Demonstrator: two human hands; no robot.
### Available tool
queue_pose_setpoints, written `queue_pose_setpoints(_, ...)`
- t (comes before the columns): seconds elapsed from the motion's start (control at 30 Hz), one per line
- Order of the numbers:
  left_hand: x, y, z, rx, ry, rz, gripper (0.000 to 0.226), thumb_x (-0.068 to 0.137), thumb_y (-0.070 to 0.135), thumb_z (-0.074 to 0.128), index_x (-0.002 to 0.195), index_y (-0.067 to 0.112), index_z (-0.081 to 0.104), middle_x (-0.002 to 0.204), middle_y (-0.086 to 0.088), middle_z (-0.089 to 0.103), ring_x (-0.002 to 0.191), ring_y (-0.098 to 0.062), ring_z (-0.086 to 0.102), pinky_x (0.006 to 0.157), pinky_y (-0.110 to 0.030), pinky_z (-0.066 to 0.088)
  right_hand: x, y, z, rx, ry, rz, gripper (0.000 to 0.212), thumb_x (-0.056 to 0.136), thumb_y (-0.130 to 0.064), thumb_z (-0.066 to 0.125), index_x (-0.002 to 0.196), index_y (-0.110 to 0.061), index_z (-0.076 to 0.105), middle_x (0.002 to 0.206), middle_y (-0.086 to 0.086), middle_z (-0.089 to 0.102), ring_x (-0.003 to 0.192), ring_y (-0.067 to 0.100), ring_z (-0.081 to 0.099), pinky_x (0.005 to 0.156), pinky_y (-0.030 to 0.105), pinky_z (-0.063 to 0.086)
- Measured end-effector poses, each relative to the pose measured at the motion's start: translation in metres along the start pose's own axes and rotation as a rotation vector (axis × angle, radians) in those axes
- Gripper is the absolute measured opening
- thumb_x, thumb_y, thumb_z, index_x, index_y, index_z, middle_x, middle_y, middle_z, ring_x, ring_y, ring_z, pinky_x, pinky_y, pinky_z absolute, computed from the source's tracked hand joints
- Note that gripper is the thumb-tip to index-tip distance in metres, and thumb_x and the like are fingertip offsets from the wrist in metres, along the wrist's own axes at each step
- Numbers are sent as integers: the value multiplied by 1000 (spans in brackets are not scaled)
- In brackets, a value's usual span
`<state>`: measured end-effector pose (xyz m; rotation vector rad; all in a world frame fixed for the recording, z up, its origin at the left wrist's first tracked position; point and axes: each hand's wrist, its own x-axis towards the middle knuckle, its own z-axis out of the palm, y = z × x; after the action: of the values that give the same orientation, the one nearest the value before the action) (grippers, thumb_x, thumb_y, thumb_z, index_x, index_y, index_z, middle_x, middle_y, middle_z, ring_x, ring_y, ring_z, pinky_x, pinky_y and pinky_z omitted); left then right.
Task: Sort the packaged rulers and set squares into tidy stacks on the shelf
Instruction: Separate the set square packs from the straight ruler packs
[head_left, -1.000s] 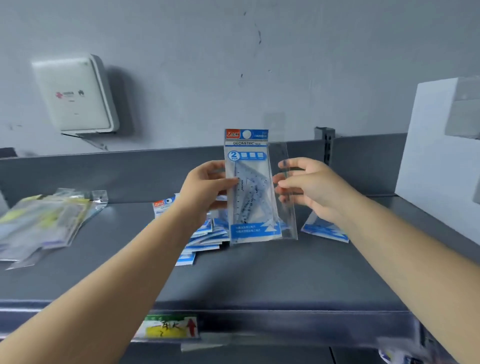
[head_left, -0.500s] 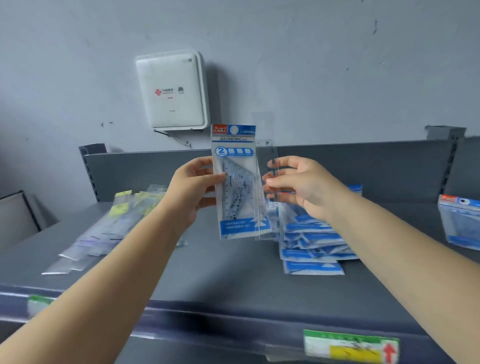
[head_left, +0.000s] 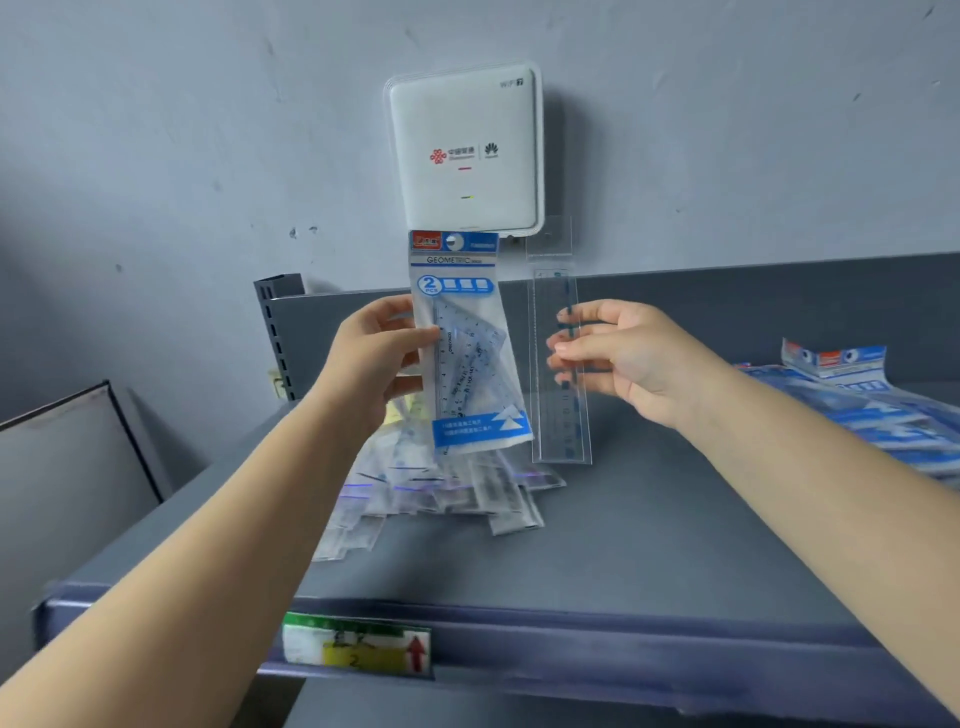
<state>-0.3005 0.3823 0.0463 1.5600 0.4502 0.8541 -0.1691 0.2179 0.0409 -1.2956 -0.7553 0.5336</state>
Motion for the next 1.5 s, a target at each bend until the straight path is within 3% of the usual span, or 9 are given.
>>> queue_pose_setpoints(0.23, 4, 3, -69, -41, 86, 16, 24, 87, -4, 54, 88, 19, 61, 69, 5, 68, 51, -9, 64, 50, -22, 52, 20, 6, 57, -48, -6, 6, 22, 84, 13, 55, 91, -7, 54, 80, 9, 59, 62, 18, 60, 52, 24, 56)
queue_pose_setpoints(0.43, 4, 14, -94, -87, 155, 38, 23, 88, -3, 54, 89, 19, 61, 81, 1, 68, 57, -11, 66, 59, -28, 55, 40, 6, 77, -26, 32, -10, 29, 84, 12, 56, 110, -1, 51, 81, 10, 59, 61, 17, 60, 53, 23, 56)
queue_pose_setpoints(0.57, 4, 15, -82, -106, 158, 21, 21, 87, -3, 55, 91, 18, 61, 66, 5, 70, 53, -10, 65, 55, -25, 54, 46, 20, 71, -567, -67, 88, 60, 85, -12, 66, 134, 6, 38, 118, 22, 59, 93, 28, 66, 80, 38, 57)
queue_pose_setpoints(0.7, 2, 13, -39, -121, 100, -8, 21, 86, -4, 55, 90, 16, 60, 68, 1, 71, 54, -13, 66, 53, -24, 55, 31, 10, 35, -829, -31, -34, 54, 87, -21, 62, 136, -9, 42, 130, 6, 53, 110, 24, 58, 94, 37, 49)
queue_pose_setpoints(1.0, -18, 10, 132, -96, -90, -83, 17, 88, -1, 54, 87, 16, 57, 88, -8, 67, 70, -21, 64, 63, -34, 55, -25, -17, -116, -831, 112, -150, 22, 84, -11, 61, 106, -16, 63, 95, -2, 64, 83, 12, 59, 65, 20, 44)
queue_pose_setpoints(1.13, -34, 8, 206, -101, -185, -90, 20, 89, -3, 52, 85, 16, 58, 86, -7, 68, 66, -19, 65, 50, -26, 55, -53, -21, -185, -820, 199, -164, 18, 83, -9, 59, 98, -19, 64, 81, -8, 61, 73, 7, 57, 68, 21, 47)
queue_pose_setpoints(1.33, -37, 1, 278, -95, -147, -117, 18, 85, -5, 54, 86, 12, 59, 84, -8, 68, 68, -20, 66, 57, -28, 58, -79, -25, -269, -817, 267, -153, 15, 83, -9, 59, 93, -19, 65, 78, -7, 62, 77, 12, 59, 75, 29, 49)
queue_pose_setpoints(1.4, -31, -11, 291, 81, -39, -34, 18, 75, -1, 60, 90, 9, 62, 89, -9, 66, 74, -23, 63, 63, -30, 56, -84, -26, -291, -822, 285, -147, 14, 83, -11, 60, 94, -19, 64, 79, -5, 62, 80, 15, 60, 78, 31, 49)
queue_pose_setpoints(1.5, -32, -23, 307, 511, 75, 67, 53, 77, 11, 63, 128, 8, 46, 128, -9, 49, 116, -28, 49, 94, -36, 44, -89, -25, -322, -871, 322, -125, 11, 83, -14, 61, 91, -20, 63, 77, -8, 60, 75, 14, 57, 75, 30, 47)
